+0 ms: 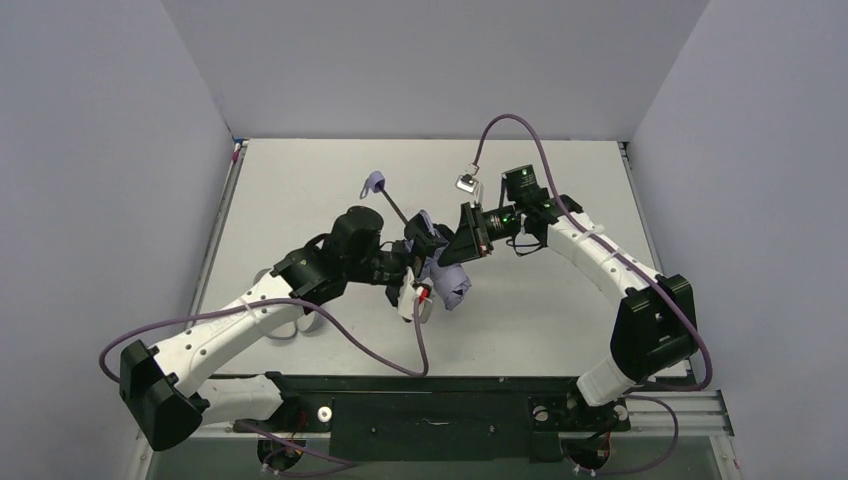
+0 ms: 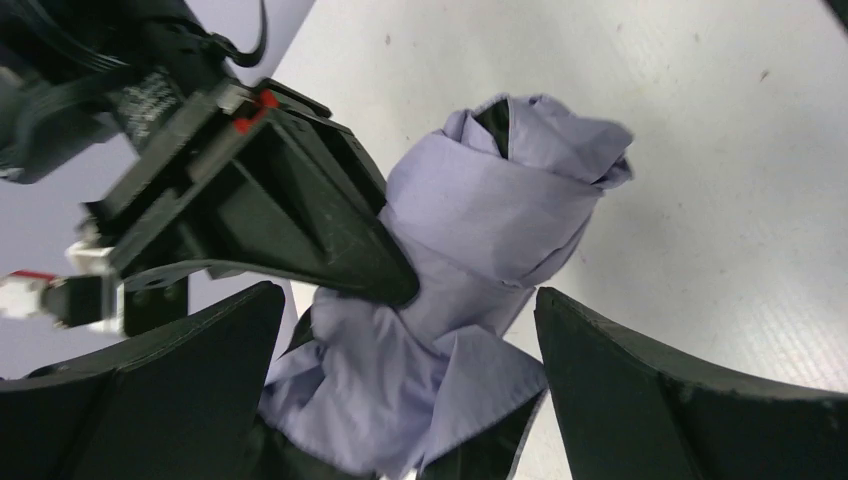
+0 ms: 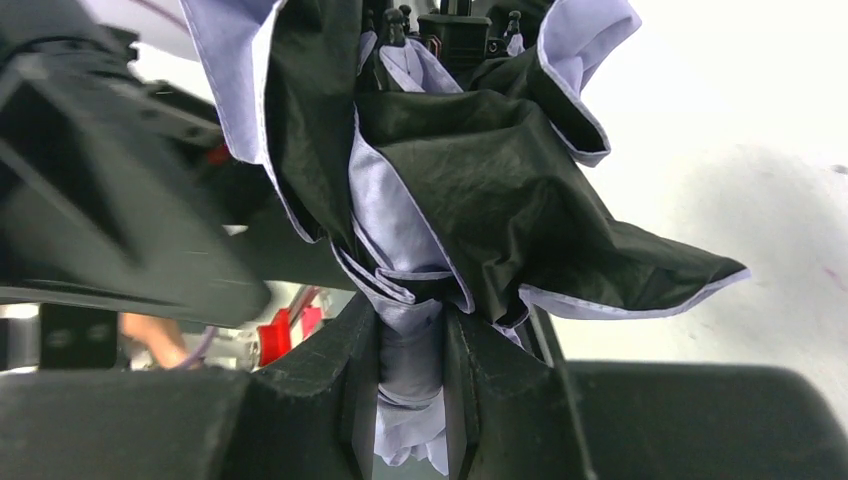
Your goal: Open the umbrella
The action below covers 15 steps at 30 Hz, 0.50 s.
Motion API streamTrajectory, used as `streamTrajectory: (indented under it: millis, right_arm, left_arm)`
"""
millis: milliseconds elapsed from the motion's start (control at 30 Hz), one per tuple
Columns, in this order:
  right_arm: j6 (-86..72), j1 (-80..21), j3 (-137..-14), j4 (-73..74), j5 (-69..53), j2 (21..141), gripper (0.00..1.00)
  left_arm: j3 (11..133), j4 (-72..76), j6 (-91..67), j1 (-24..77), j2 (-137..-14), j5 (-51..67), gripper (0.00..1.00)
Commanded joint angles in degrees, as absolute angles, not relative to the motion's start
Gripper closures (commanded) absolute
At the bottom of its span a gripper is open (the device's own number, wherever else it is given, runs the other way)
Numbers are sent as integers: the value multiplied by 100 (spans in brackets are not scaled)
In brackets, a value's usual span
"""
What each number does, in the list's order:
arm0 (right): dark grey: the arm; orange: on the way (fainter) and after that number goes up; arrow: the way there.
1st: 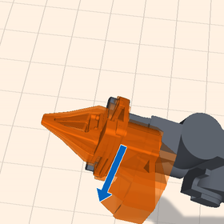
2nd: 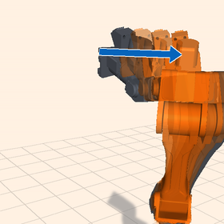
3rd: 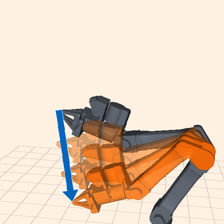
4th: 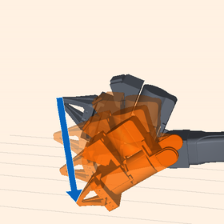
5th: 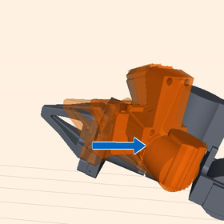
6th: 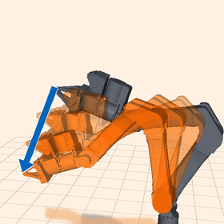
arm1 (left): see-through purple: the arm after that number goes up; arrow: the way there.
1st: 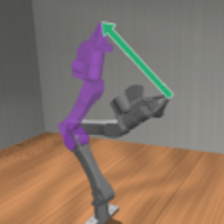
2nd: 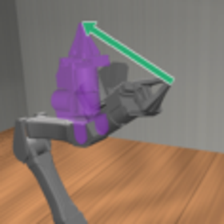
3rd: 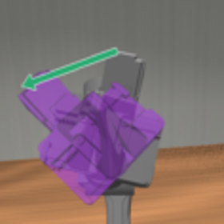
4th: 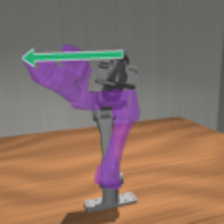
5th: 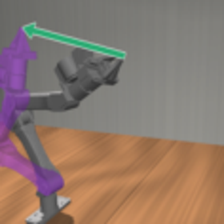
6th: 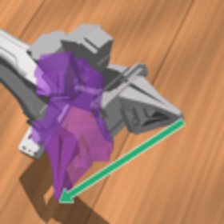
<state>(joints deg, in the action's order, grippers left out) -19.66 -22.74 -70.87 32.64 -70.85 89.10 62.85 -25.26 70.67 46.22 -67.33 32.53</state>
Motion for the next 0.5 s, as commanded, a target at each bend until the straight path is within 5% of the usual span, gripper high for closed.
streamTrajectory:
  millis: [0,300,367,467]
  right_arm:
    - [-2537,-2597,-7039,2255,-8119,8601,100]
    - [-3648,-2773,-6390,1041,-8249,8246,100]
    - [-3662,-2787,-6393,1044,-8251,8244,100]
    - [-3660,-2821,-6460,1037,-8248,8264,100]
  left_arm:
    - [6013,-1824,7538,4709,-6974,2592,3]
    - [5448,-1536,7582,4548,-6738,2143,0]
    - [5363,-1512,7610,4531,-6671,2149,9]
    - [5325,-1443,7611,4523,-6641,2183,38]
